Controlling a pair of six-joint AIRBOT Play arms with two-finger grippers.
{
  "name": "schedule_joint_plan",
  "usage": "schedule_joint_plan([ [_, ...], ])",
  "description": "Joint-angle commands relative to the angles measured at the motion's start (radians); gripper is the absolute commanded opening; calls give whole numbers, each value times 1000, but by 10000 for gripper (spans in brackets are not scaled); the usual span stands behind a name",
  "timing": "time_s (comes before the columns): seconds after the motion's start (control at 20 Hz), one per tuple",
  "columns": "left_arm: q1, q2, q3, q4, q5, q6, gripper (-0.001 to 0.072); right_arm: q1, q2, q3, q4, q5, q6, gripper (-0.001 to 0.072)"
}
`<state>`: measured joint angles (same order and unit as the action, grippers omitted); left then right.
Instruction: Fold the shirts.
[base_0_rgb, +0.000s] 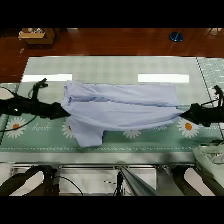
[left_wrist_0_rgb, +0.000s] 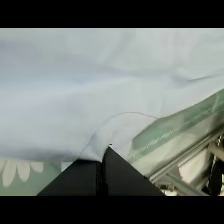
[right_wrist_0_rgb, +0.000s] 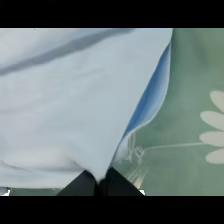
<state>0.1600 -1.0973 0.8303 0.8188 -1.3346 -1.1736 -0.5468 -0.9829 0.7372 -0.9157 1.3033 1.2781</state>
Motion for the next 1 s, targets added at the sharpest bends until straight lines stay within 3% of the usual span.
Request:
schedule_joint_plan([
  [0.0,4,22,172,-27,35,-8,28,2,45,96,135,-24,-8,23],
  [0.2,2,-13,225,-46,241,-8,27,22,34,123,210,-215,-8,23],
  [0.5,2,-285,261,-57,262,-4,28,194,-181,132,211,-541,-8,23],
  [0.95,2,-645,592,-61,237,-8,28,263,-524,300,198,-618,-5,23],
])
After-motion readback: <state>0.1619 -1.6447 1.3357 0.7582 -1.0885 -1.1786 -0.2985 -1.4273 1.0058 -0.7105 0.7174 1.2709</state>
